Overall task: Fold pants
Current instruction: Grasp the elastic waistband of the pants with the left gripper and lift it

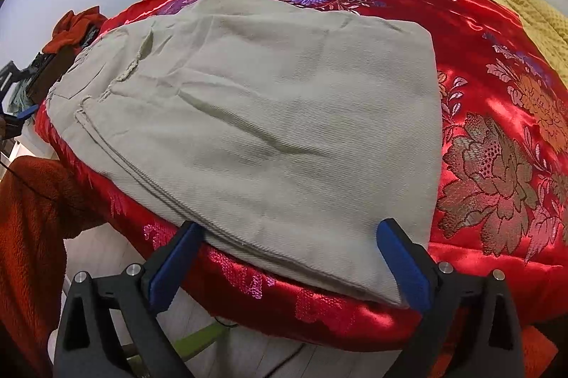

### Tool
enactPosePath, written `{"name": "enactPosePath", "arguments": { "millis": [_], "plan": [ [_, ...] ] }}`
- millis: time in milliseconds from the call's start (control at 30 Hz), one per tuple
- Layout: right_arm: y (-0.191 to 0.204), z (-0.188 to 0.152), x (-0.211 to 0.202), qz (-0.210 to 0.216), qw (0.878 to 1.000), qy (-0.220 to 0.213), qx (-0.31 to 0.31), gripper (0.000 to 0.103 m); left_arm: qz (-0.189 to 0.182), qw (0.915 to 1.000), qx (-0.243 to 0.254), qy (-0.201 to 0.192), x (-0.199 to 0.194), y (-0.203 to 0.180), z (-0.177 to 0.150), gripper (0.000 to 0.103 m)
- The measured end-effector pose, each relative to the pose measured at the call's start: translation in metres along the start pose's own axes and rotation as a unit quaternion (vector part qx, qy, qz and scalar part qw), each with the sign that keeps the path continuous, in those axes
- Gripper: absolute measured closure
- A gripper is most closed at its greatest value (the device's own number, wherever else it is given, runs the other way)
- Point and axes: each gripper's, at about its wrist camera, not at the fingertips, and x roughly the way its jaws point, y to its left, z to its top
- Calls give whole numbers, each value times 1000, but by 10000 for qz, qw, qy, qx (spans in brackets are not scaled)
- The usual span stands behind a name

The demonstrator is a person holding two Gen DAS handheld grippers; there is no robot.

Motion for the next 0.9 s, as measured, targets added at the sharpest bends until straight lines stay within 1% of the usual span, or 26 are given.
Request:
{"name": "enactPosePath", "arguments": {
  "millis": [67,133,200,267,300,367,433,533,567,633,667,700,733,767,833,900],
  "plan": [
    [0,0,0,6,10000,-3,0,4,44,9999,12,127,12,1,-2,31],
    [0,0,0,15,10000,-10,-2,4,136,9997,61,178,17,2,-3,32],
    [0,0,0,18,10000,-16,-12,4,189,9996,82,200,25,4,-4,36],
    [0,-1,0,11,10000,-19,-33,4,145,9997,77,176,27,4,-3,41],
    [1,-1,0,4,10000,-20,-42,4,79,9998,62,144,27,4,-2,42],
    [2,-1,0,-15,10000,-22,-69,4,-111,9999,18,53,24,4,-2,43],
    [3,-1,1,-35,9999,-15,-102,3,-195,9998,-41,-45,25,5,-2,43],
    [6,-1,2,-63,9999,3,-141,1,-332,9993,-118,98,38,11,-4,42],
    [7,-1,2,-76,9998,12,-162,0,-340,9992,-120,158,43,12,-5,39],
    [8,-1,3,-105,9998,23,-188,0,-359,9991,-121,172,46,11,-4,39],
    [8,-1,3,-115,9997,24,-194,0,-366,9991,-144,177,46,10,-3,43],
    [8,-1,3,-111,9998,23,-193,0,-363,9991,-143,175,45,9,-3,50],
    [8,-1,3,-98,9998,20,-186,0,-287,9994,-111,150,43,7,-1,67],
    [7,-2,3,-80,9998,16,-178,0,-282,9995,-51,162,42,7,0,72],
    [6,-1,3,-50,9999,9,-161,0,-256,9995,54,153,39,5,0,78],
    [6,-1,2,-28,9999,7,-151,0,-124,9995,275,96,33,-4,-2,80]
  ]
}}
